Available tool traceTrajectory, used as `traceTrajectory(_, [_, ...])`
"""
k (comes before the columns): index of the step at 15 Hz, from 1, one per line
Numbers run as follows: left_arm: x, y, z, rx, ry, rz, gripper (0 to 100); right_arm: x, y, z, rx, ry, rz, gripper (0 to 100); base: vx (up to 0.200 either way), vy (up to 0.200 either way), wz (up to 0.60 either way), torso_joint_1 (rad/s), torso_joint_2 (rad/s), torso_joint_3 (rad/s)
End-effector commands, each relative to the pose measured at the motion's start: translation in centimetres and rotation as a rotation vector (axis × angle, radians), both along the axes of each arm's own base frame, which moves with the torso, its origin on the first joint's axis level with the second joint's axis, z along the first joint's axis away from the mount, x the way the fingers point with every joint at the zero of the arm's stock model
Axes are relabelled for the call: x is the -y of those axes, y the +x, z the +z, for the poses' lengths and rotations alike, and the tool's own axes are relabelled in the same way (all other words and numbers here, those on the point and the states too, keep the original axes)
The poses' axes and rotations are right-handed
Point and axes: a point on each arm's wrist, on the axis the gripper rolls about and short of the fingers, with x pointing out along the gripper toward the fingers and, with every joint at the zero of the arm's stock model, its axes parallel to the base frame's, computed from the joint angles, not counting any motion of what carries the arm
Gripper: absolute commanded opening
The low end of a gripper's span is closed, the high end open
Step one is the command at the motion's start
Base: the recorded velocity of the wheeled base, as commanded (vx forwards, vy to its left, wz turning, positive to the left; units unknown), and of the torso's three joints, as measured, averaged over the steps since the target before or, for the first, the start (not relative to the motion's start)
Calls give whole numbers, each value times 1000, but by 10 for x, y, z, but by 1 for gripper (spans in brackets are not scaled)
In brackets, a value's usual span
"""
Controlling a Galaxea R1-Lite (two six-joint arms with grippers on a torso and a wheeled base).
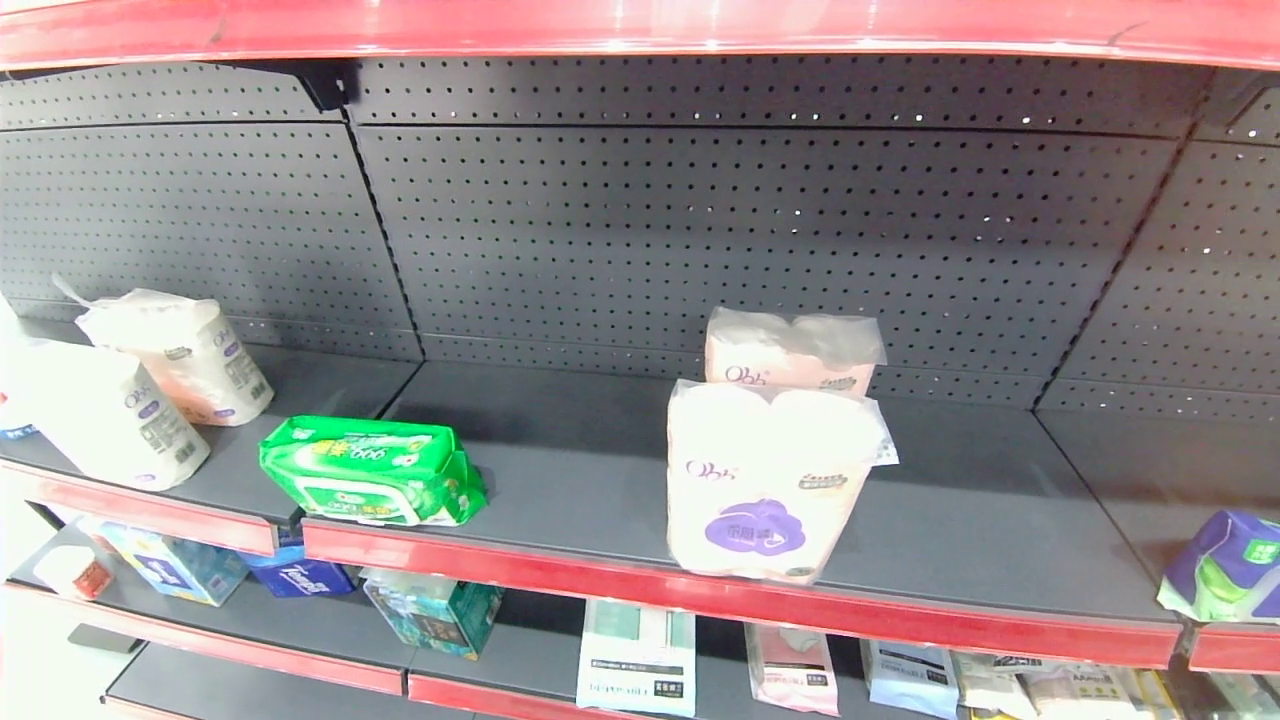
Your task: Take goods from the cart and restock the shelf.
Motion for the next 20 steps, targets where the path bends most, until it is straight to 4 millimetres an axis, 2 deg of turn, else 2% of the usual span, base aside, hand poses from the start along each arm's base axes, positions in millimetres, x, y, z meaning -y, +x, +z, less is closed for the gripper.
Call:
traceTrajectory(1, [0,0,0,-2,0,0,100,0,0,0,0,0,0,100,0,0,-600,2,-2,-2])
traceTrajectory(8, [0,0,0,-2,0,1,100,0,0,0,0,0,6,100,0,0,-600,4,2,3])
traceTrajectory(12, [1,0,1,-4,23,-28,100,0,0,0,0,0,6,100,0,0,0,0,0,0])
traceTrajectory(13, [2,-2,8,22,36,-78,100,0,0,0,0,0,4,100,0,0,0,0,0,0])
traceTrajectory(14, [3,-8,36,87,49,-86,100,0,0,0,0,0,4,100,0,0,0,0,0,0])
traceTrajectory(15, [-1,13,102,37,-21,-27,100,0,0,0,0,0,4,100,0,0,0,0,0,0])
traceTrajectory(16, [-9,43,166,90,-174,47,100,0,0,0,0,0,4,100,0,0,0,0,0,0])
traceTrajectory(17, [-15,72,178,20,-189,62,100,0,0,0,0,0,4,100,0,0,0,0,0,0])
traceTrajectory(19, [-21,100,152,-174,-163,71,100,0,0,0,0,0,4,100,0,0,0,0,0,0])
traceTrajectory(20, [-25,124,126,-335,-187,80,100,0,0,0,0,0,4,100,0,0,0,0,0,0])
